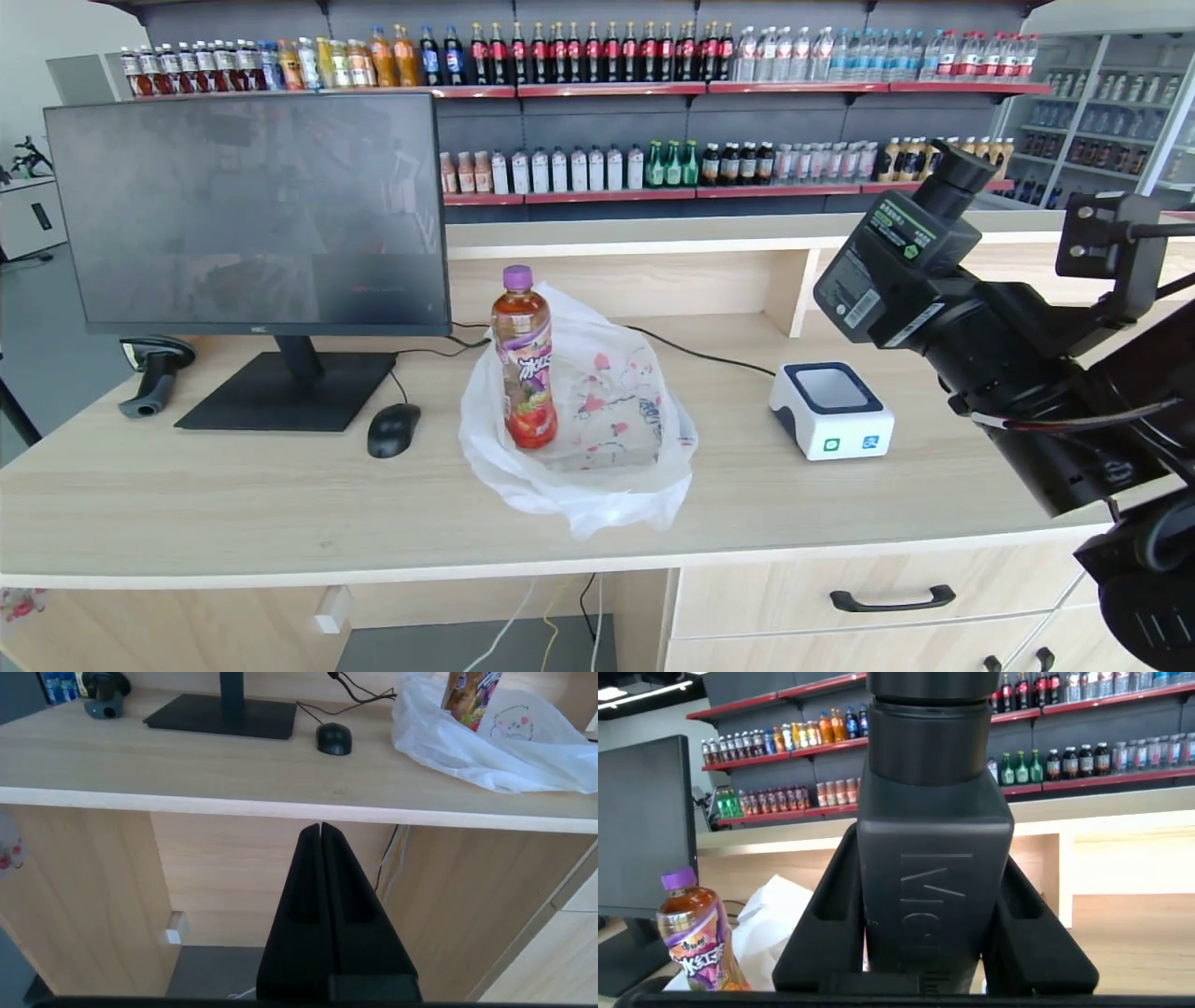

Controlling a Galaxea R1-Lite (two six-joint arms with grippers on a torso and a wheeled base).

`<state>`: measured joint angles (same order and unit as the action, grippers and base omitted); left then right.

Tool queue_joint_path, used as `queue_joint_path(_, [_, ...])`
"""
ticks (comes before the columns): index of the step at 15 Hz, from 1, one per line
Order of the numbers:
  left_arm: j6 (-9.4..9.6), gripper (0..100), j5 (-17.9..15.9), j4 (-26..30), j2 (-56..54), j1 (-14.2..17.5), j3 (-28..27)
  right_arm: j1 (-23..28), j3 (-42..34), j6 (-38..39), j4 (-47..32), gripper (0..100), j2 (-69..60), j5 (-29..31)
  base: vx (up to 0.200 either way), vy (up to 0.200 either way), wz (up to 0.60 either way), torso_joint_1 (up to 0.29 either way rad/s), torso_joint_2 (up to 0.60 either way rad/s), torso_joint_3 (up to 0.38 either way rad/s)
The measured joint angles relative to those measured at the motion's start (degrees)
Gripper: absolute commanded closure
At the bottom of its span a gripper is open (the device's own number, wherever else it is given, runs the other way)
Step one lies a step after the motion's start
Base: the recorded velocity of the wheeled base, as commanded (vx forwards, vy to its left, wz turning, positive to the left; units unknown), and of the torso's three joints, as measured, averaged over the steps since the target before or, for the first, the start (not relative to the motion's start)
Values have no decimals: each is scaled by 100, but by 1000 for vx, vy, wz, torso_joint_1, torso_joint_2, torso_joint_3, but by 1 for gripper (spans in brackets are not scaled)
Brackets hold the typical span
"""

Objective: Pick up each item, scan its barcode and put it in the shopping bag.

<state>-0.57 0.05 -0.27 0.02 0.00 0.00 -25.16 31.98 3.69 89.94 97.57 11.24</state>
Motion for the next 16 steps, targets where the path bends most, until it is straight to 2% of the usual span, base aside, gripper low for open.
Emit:
queue_joint_path(2, [6,100,-5,0,0,0,0,9,16,11,0,100,83,2,0,200,0,2,0,0])
queue_joint_path(10, [35,100,-5,2,0,0,0,35,278,10,-6,100,513,-2,0,0,0,0,0,0])
queue_joint_path(13, [33,100,-5,6,0,0,0,33,247,10,0,100,579,2,0,0,600,1,4,1])
queue_joint_path(16, [33,100,-5,9,0,0,0,33,197,5,-22,100,606,-2,0,0,0,0,0,0])
